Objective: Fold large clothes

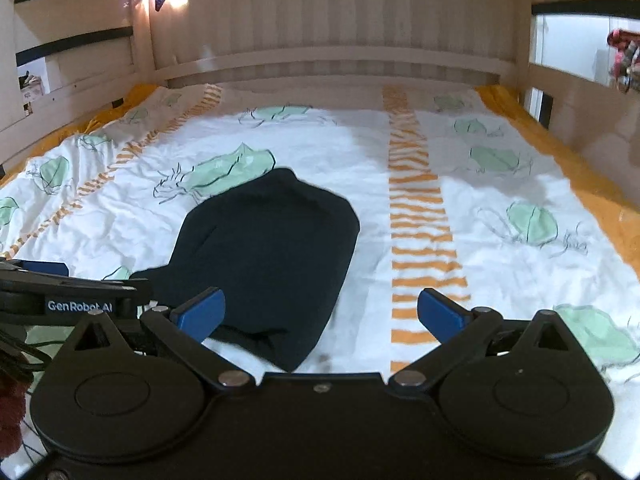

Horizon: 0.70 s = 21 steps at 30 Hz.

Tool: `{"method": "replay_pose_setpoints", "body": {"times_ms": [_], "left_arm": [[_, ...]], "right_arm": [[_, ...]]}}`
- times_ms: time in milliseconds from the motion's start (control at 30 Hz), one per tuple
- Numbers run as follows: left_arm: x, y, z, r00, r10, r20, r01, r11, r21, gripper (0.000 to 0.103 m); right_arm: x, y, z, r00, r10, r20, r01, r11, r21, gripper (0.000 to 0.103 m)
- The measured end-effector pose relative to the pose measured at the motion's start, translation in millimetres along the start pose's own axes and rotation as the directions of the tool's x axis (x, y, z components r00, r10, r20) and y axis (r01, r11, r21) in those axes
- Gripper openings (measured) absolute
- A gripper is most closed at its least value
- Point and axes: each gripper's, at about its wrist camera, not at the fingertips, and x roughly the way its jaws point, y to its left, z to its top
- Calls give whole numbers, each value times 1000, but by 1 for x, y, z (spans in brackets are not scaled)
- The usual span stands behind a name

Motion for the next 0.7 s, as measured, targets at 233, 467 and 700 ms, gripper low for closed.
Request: {"method": "replay_pose_setpoints", "body": {"times_ms": [233, 467, 700], "left_arm": [[4, 11, -9, 999, 8, -31, -9, 1000, -27, 103], [10, 17, -17, 998, 17, -61, -20, 999, -43, 103], [14, 20, -22, 997, 18, -77, -22, 999, -40, 103]], "right_arm": [[4, -7, -12, 998, 12, -60, -8, 998, 57, 102], [4, -11, -11, 998, 10, -69, -5, 997, 77, 102], [9, -10, -14, 995, 39, -97, -29, 994, 107, 102]]}}
